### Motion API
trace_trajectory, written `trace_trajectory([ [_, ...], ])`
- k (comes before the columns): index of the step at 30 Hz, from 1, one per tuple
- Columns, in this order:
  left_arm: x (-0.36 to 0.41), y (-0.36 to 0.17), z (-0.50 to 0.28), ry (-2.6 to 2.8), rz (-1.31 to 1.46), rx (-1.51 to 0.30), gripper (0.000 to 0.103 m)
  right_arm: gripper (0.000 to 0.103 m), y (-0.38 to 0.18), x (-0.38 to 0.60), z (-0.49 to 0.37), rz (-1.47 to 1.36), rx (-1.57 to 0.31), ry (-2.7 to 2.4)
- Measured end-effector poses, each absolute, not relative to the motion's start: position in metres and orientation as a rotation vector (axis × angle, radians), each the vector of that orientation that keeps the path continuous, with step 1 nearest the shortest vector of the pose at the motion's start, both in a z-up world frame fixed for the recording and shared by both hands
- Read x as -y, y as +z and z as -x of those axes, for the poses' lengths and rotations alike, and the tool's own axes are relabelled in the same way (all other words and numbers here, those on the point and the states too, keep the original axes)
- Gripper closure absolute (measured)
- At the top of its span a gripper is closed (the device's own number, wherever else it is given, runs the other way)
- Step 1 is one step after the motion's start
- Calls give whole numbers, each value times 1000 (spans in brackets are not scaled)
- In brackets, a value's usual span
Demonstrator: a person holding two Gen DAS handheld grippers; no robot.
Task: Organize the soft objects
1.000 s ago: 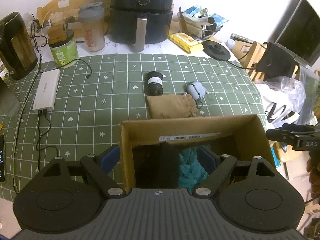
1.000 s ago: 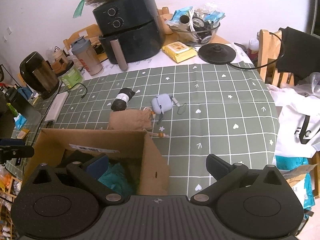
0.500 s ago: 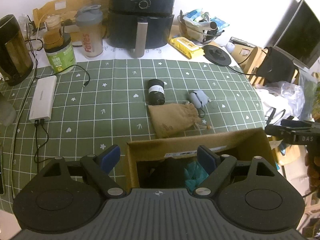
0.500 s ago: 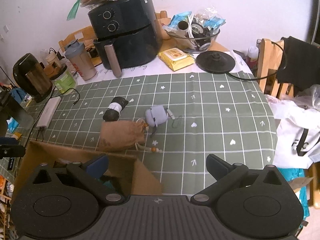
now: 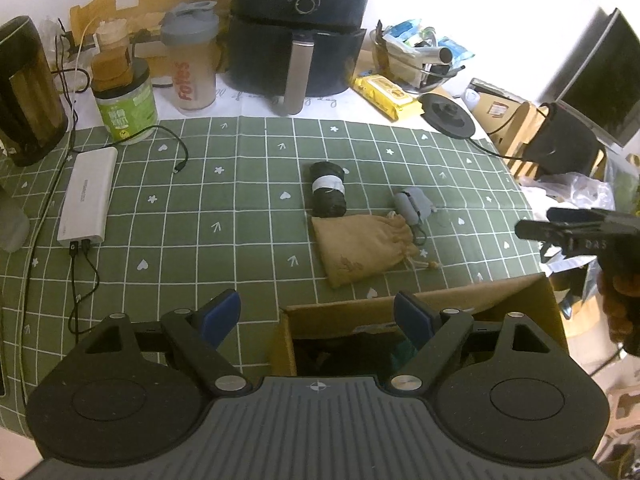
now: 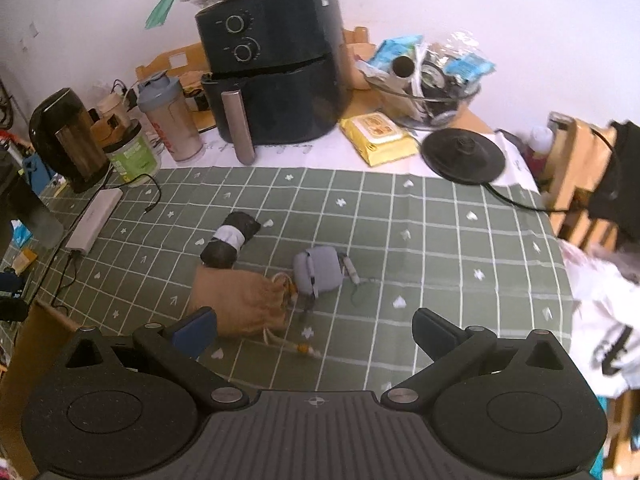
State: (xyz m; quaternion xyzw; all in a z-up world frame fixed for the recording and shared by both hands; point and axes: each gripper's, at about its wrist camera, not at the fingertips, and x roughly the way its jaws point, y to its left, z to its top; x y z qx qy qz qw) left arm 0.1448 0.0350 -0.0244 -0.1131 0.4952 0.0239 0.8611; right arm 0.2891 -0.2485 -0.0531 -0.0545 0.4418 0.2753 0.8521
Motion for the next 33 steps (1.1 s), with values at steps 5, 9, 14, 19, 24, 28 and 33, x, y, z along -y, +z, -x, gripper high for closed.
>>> trace_trajectory([
  [5, -43, -26, -149, 60, 249, -1045, 19, 0, -65, 236, -315, 138, -916, 628],
  [9, -48, -28, -150, 65, 260, -1047, 19, 1, -80, 224, -334, 189, -905, 672],
  [14, -55, -28, -150, 68, 277, -1036, 19, 14, -105, 210, -356, 233, -915, 757],
  [19, -65, -30, -148, 100, 298, -1037, 19, 27, -135, 197, -384, 253, -979, 770],
  [24, -76, -31, -145, 135, 320, -1035, 19, 32, -158, 183, -398, 296, -1014, 761],
  [28, -81, -30, -142, 154, 331, -1034, 19, 33, -171, 171, -401, 313, -1027, 771],
  [33, -86, -31, -139, 183, 353, -1031, 19, 42, -184, 155, -401, 383, -1036, 766],
])
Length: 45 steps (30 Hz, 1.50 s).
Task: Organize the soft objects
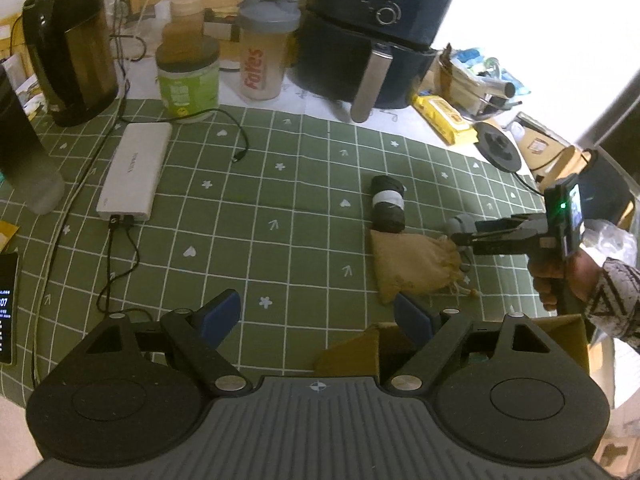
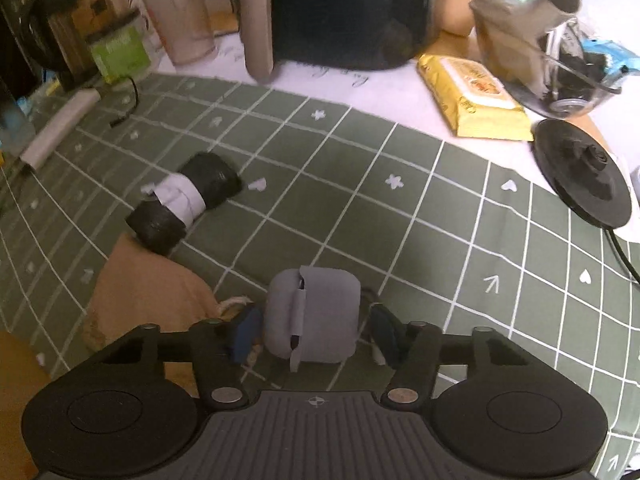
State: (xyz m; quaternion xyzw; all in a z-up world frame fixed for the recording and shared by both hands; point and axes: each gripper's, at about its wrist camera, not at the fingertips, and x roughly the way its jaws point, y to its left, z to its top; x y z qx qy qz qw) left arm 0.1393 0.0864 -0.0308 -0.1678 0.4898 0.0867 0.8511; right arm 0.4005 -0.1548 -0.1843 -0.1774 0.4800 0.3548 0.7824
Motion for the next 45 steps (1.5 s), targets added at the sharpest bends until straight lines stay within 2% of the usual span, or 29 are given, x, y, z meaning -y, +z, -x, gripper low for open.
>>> trace_trajectory([
  [10, -87, -29, -143, 169, 342, -1023, 19, 50, -188, 150, -400, 376, -1045, 753],
  [26, -94, -23, -170, 67, 369, -941, 19, 51, -126, 202, -386, 157, -996, 747],
  [38, -93, -25, -206, -32, 296, -910, 19, 51, -113, 243, -362, -32, -1004, 698],
  [45, -89, -37, -229, -92, 274, -909, 19, 51, -112, 256, -352, -40, -1009, 652],
])
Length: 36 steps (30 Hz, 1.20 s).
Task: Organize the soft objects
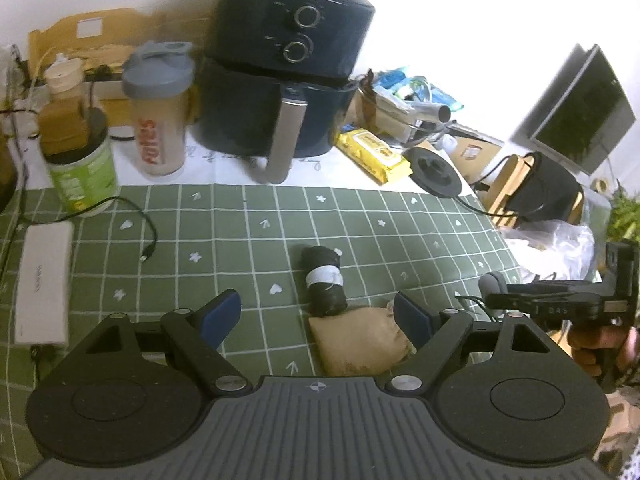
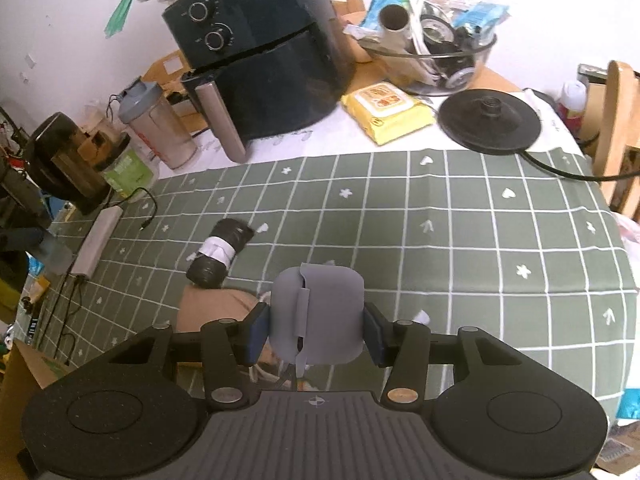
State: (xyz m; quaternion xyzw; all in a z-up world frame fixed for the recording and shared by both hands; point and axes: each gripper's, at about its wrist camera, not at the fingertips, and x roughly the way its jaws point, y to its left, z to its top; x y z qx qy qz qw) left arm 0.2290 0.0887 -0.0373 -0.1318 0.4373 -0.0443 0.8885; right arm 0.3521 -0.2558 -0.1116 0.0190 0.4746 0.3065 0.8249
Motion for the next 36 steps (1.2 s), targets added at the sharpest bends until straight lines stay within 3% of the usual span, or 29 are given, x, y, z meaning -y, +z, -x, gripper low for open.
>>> trace_trajectory([
  [11, -72, -49, -251, -164, 212, -938, 19, 46, -138, 252, -345, 68, -1081, 602],
  [12, -71, -50, -252, -165, 207, -942, 19, 44, -141, 249, -345, 76, -1087, 610],
  [14, -71, -51, -252, -166, 201, -946, 19, 26, -144, 247, -343, 79, -1080, 616],
  [16, -72, -51, -252, -167, 199, -946, 19, 21, -146, 250, -342, 65, -1076, 613],
  [24, -77, -54, -252, -156, 211, -952, 19, 24, -160, 269, -336, 71, -1124, 583],
  [36, -78, -61, -252, -154, 206, -977, 19, 38, -195, 267, -344, -50, -1176, 583],
])
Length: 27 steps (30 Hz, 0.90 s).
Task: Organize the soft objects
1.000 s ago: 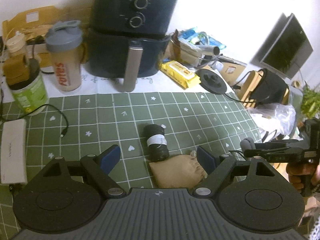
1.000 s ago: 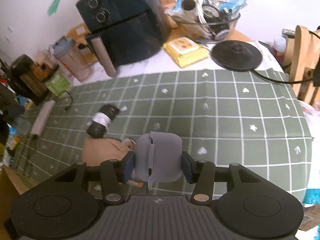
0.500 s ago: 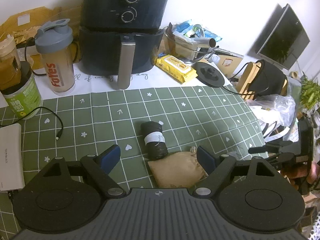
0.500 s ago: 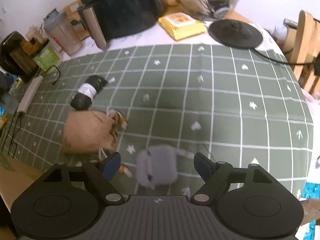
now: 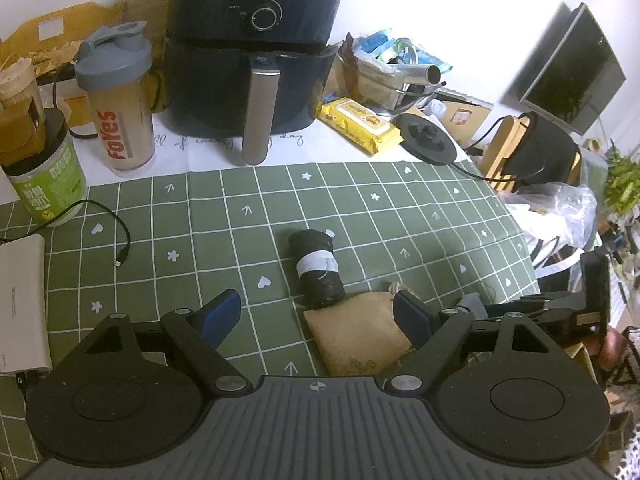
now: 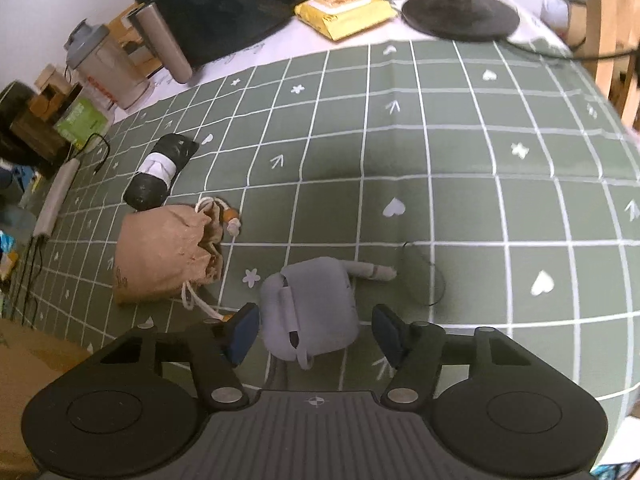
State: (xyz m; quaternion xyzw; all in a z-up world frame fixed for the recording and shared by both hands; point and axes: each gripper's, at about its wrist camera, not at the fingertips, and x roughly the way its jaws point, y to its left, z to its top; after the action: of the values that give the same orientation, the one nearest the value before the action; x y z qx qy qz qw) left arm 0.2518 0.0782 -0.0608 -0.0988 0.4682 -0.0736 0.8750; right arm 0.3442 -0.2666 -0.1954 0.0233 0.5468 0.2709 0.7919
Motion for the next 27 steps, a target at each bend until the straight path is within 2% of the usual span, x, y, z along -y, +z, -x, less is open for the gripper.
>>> trace_trajectory([
  [5, -78, -61, -252, -159, 202, -980, 19, 50, -196, 261, -342, -63, -1158, 583],
  [8, -77, -62, -253, -160, 199, -985, 19, 52, -194, 250, -339, -8, -1151, 602],
  [17, -79, -66, -255, -172, 188, -982, 19, 53, -153, 269, -329, -81, -1065, 598],
  [27, -71, -96, -284, -225, 111, -1009, 19, 53, -100, 277, -314, -64, -974, 587],
])
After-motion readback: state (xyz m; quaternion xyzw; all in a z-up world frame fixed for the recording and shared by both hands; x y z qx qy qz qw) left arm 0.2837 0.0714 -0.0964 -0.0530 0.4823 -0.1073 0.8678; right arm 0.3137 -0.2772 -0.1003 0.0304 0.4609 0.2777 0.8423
